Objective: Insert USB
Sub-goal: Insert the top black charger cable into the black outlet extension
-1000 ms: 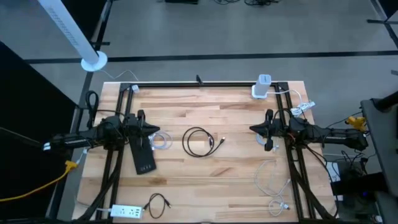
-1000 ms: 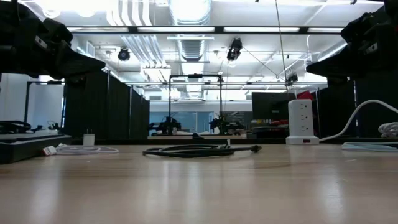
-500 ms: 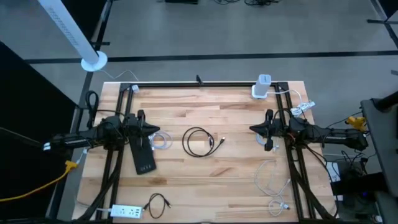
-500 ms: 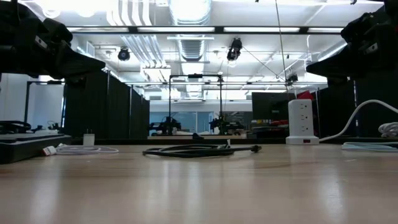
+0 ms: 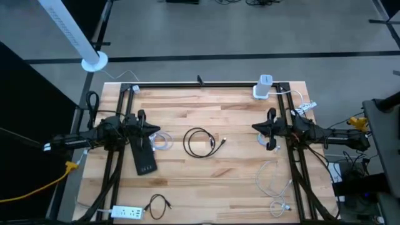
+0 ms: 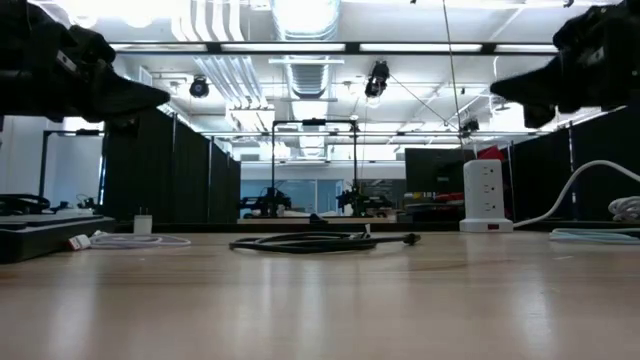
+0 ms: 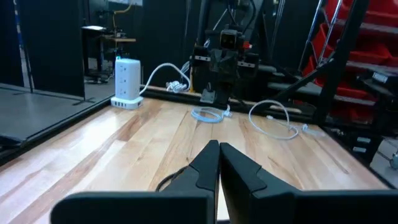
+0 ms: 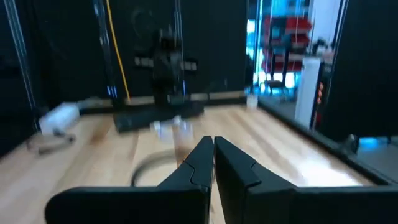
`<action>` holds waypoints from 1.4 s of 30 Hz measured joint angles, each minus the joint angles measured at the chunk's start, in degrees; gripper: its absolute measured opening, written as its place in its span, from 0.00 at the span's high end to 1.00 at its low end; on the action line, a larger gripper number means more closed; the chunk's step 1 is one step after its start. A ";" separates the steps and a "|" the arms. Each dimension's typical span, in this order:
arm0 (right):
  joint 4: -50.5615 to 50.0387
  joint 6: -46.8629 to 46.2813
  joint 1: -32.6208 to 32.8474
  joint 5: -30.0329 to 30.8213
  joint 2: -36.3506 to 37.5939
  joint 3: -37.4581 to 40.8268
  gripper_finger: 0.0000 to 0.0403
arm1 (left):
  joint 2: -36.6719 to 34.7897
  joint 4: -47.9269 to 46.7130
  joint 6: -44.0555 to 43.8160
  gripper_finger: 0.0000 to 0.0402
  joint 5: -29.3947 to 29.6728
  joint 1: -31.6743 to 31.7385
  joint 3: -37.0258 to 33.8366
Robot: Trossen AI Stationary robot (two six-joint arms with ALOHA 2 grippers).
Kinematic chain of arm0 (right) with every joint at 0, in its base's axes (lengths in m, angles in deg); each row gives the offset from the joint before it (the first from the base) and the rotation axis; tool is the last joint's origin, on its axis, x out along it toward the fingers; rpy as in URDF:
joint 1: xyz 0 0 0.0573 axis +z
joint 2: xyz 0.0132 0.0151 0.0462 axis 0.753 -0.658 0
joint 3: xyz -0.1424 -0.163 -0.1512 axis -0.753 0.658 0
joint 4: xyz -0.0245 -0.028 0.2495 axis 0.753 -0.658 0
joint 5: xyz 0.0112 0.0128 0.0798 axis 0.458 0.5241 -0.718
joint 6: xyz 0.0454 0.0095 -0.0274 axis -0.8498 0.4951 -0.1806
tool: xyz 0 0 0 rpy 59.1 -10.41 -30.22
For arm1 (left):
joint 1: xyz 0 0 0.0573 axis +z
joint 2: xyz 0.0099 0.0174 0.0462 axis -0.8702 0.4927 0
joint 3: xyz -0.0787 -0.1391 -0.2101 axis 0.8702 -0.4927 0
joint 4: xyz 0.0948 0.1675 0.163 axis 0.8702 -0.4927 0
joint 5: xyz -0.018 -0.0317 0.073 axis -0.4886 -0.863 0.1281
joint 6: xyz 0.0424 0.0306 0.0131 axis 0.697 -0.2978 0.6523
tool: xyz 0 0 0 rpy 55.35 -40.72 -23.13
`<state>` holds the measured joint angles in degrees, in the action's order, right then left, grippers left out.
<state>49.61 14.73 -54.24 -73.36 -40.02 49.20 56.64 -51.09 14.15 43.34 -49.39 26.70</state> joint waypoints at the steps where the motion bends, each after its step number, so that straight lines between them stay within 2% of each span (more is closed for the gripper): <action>1: 1.32 0.84 -0.01 0.03 -0.01 0.00 1.00 | 0.00 1.44 -2.74 1.00 -0.08 0.00 0.02; 6: 7.76 6.24 0.00 1.47 -0.46 -0.02 1.00 | -0.02 7.28 -8.75 1.00 4.47 0.07 0.13; 9: 13.57 -2.15 0.00 5.04 -3.06 -0.27 1.00 | 1.04 3.10 -10.69 1.00 7.64 0.07 4.00; 11: 14.01 -7.03 0.12 4.81 -6.40 -1.94 1.00 | 3.10 -3.02 -10.05 1.00 8.37 0.07 8.98; 15: 13.49 -9.80 0.51 1.47 -18.00 -7.59 1.00 | 11.38 -18.50 -3.42 1.00 11.38 0.05 22.48; 19: 13.59 -16.47 0.50 1.40 -31.48 -14.84 1.00 | 21.43 -30.01 3.39 1.00 21.18 0.07 34.37; 23: 13.30 -24.58 0.50 1.38 -43.03 -22.04 1.00 | 29.65 -32.79 10.21 1.00 29.14 0.07 41.84; 26: 13.57 -28.94 0.50 0.74 -49.70 -26.96 1.00 | 34.40 -33.06 11.65 1.00 30.05 0.07 45.64; 29: 13.60 -31.44 0.48 -4.89 -55.29 -30.87 1.00 | 37.94 -33.11 10.91 1.00 30.02 0.07 47.95; 32: 12.42 -28.53 0.48 -7.81 -59.86 -34.04 1.00 | 40.27 -32.87 7.61 1.00 29.25 0.07 48.72; 34: 7.56 -24.93 0.39 -10.80 -61.58 -36.14 1.00 | 41.44 -33.16 4.86 1.00 27.27 0.07 48.53; 37: -3.99 -13.59 0.42 -15.21 -63.93 -40.29 1.00 | 43.30 -33.11 -0.45 1.00 24.79 -0.02 48.31; 42: -23.99 7.26 0.48 -15.39 -65.31 -47.00 1.00 | 45.89 -32.97 -8.15 1.00 24.04 -0.02 48.28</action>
<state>25.62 21.99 -53.76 -88.75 -105.33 2.20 102.53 -84.07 6.00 67.38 -49.41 74.98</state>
